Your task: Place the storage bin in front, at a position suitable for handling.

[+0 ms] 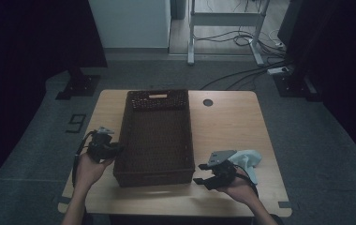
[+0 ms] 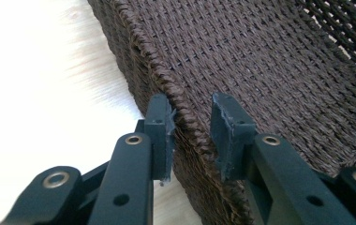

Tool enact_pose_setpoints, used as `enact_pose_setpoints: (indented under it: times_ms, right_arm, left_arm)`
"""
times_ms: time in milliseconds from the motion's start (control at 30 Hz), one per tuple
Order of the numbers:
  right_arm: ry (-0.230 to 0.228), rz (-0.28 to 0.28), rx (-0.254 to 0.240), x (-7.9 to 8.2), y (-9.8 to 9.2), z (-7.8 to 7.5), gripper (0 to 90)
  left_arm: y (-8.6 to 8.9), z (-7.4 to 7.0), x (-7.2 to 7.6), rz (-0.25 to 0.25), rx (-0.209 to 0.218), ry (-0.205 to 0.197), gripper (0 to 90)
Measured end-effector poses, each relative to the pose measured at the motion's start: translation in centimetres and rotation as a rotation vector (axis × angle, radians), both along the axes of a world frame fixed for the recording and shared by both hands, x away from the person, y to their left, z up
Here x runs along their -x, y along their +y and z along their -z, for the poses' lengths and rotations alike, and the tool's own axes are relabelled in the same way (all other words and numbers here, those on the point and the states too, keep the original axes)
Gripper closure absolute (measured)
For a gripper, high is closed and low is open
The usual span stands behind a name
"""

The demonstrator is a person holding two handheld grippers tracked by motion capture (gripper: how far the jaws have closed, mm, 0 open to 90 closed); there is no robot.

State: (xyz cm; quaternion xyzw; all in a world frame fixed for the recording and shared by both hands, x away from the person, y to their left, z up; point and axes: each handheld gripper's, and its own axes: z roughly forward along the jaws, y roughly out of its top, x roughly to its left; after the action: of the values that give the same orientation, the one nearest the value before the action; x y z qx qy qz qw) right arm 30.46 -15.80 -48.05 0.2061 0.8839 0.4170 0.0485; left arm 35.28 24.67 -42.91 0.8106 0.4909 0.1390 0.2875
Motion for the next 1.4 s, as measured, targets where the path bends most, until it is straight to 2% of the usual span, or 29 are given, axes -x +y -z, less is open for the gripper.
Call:
enact_pose_setpoints:
  times_ms: [133,333,500,533,567,600,700,800,967,1067,1200,1400]
  right_arm:
    - [-0.001,0.009,0.009,0.3,-0.9,0.0,41.4]
    - [-0.005,0.026,0.025,0.7,-2.6,-0.2,42.4]
    - [-0.017,0.060,0.040,0.9,-4.1,-0.6,43.0]
    - [-0.020,0.068,0.043,0.9,-4.3,-0.6,43.2]
    - [-0.024,0.077,0.047,0.9,-4.5,-0.7,43.3]
    - [-0.027,0.082,0.047,0.8,-4.6,-0.7,43.3]
    - [-0.029,0.098,0.044,0.4,-4.4,-0.7,43.3]
    - [-0.030,0.091,0.033,0.0,-3.8,-0.6,42.8]
    - [-0.027,0.069,0.019,0.2,-2.8,-0.5,42.8]
    - [-0.026,0.053,0.015,0.3,-2.0,-0.4,41.7]
    - [-0.023,0.026,0.013,0.5,-0.7,-0.5,41.3]
    - [-0.018,-0.026,-0.002,0.7,2.2,-0.3,41.0]
  left_arm:
    - [-1.6,0.0,-0.8,0.032,-0.022,-0.002,69.9]
    - [-3.8,0.0,-1.8,0.073,-0.016,-0.006,70.3]
    - [-4.3,0.1,-2.2,0.095,-0.015,-0.029,68.9]
    - [-4.1,0.1,-2.0,0.099,-0.011,-0.053,66.0]
    - [-3.9,0.1,-1.9,0.100,-0.008,-0.069,57.1]
    - [-3.8,-0.1,-1.8,0.095,-0.007,-0.077,49.6]
    - [-2.8,-0.8,-1.1,0.070,0.014,-0.101,35.6]
    - [-1.6,-1.2,-0.2,0.049,0.034,-0.108,28.8]
    - [0.2,-1.0,1.4,0.033,0.026,-0.108,24.8]
    - [1.2,-0.7,2.0,0.015,0.059,-0.109,24.8]
    - [2.3,-0.8,2.5,0.002,0.056,-0.112,24.8]
    - [2.8,-1.0,2.7,-0.012,0.049,-0.115,25.2]
